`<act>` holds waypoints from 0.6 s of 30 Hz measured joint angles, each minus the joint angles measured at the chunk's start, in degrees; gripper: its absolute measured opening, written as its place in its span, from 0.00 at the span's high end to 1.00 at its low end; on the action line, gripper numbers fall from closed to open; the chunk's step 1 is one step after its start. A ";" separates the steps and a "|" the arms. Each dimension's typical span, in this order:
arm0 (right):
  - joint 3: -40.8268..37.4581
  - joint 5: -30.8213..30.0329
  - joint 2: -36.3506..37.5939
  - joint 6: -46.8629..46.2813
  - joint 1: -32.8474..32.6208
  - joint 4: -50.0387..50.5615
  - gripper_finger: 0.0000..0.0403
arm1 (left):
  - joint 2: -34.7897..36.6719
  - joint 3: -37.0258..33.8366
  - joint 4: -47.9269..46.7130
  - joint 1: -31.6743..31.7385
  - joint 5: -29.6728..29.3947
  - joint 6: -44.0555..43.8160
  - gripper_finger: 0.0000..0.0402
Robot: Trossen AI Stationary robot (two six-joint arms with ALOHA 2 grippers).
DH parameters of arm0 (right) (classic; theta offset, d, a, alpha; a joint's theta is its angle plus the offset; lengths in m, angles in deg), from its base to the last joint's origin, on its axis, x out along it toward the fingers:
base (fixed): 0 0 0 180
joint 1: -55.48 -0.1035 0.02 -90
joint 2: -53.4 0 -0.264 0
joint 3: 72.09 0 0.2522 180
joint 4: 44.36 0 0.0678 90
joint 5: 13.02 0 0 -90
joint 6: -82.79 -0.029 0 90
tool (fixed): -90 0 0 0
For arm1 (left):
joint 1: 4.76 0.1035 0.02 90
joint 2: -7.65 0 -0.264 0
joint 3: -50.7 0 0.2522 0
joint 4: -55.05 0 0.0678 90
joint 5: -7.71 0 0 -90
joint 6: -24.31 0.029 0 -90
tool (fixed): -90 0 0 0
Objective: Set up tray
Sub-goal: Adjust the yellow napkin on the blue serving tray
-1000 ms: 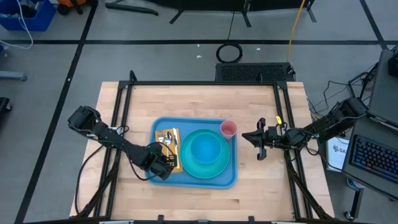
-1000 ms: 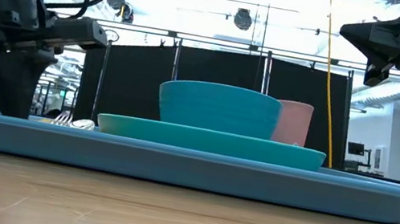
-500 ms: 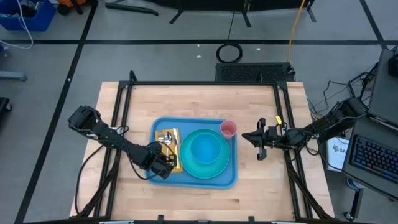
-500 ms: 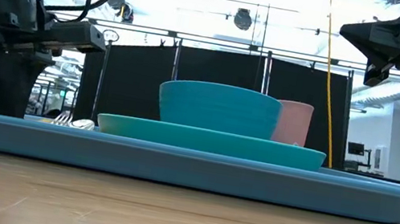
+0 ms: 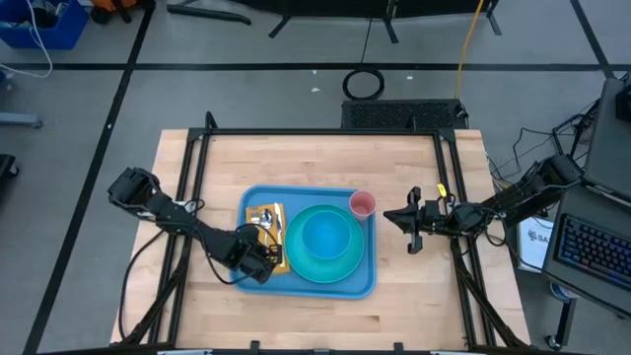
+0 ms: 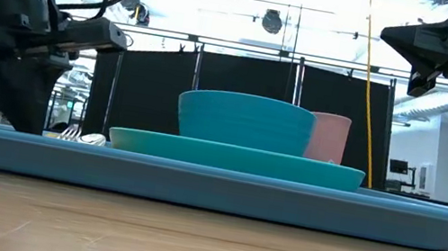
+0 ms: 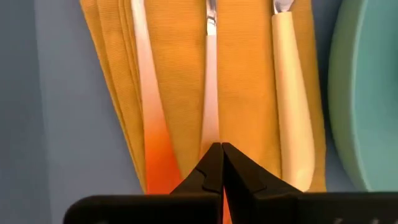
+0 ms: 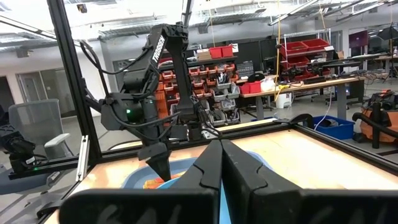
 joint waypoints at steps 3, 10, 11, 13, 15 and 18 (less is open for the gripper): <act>0.00 0.00 0.00 0.00 0.02 0.02 1.00 | 0.00 0.00 -0.63 0.50 1.43 0.28 1.00; -0.02 0.00 0.00 0.00 0.02 0.00 1.00 | 0.00 0.01 -1.79 0.68 2.91 0.11 1.00; -0.02 0.00 0.00 0.01 0.02 0.00 1.00 | 0.00 0.00 -1.82 0.68 2.99 0.11 1.00; -0.01 0.00 0.00 0.00 0.02 0.00 1.00 | 0.00 0.02 -1.87 0.68 3.08 0.08 1.00; 0.00 0.00 0.00 0.00 0.02 0.02 1.00 | 0.00 0.02 -2.00 0.70 3.31 -0.15 1.00; 0.00 0.00 0.00 0.01 0.01 0.02 1.00 | 0.00 0.02 -2.18 0.70 3.52 -0.17 1.00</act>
